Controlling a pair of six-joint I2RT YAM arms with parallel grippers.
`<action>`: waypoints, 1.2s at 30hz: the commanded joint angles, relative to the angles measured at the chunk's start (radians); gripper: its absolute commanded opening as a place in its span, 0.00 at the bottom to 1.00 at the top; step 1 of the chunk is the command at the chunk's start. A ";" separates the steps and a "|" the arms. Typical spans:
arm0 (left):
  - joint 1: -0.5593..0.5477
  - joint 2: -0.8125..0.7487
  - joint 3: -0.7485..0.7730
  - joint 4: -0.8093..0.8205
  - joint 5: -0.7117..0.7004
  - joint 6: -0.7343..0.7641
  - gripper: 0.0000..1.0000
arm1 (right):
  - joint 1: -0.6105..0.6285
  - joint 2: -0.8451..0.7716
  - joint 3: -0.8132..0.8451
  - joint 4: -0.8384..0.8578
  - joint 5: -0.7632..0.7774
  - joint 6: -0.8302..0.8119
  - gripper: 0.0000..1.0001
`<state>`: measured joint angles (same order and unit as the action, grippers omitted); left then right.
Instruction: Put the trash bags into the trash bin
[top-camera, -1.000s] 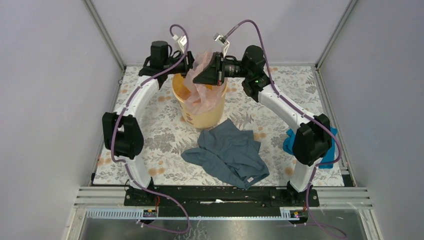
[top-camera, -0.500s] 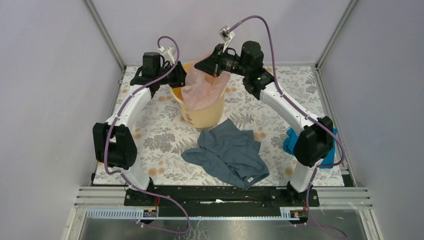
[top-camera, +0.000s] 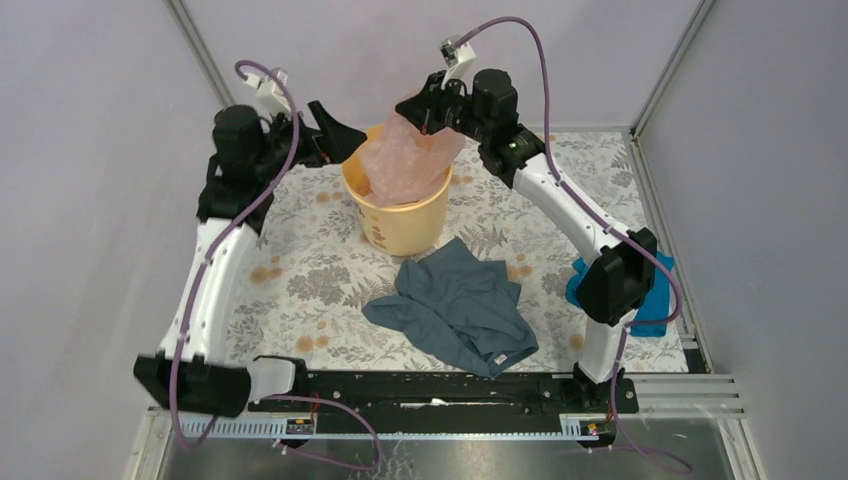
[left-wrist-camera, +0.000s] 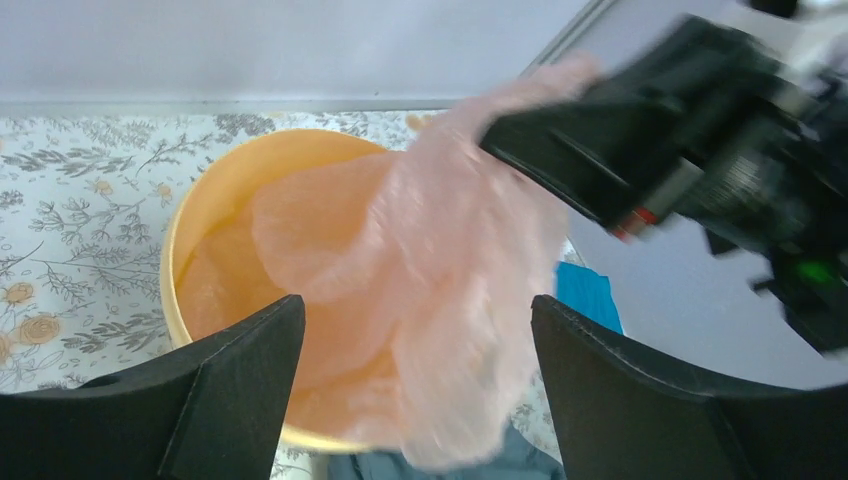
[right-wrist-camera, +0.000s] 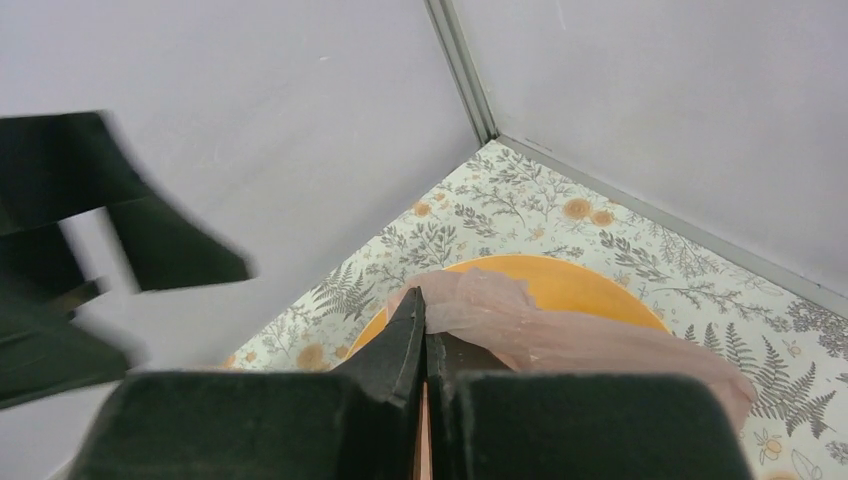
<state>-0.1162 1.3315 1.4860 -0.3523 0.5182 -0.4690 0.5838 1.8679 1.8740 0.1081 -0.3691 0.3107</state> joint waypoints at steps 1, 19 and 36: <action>0.006 -0.212 -0.166 0.088 0.111 -0.034 0.86 | 0.006 0.012 0.062 0.011 0.044 0.007 0.00; -0.305 -0.166 -0.311 0.239 -0.158 -0.078 0.47 | 0.046 -0.025 0.014 0.017 0.037 0.038 0.00; -0.290 -0.134 -0.333 0.146 -0.191 -0.010 0.63 | 0.065 -0.025 -0.194 0.110 -0.093 0.089 0.00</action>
<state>-0.4103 1.3128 1.1496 -0.1944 0.2497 -0.5316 0.6445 1.8931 1.7447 0.1562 -0.4019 0.3901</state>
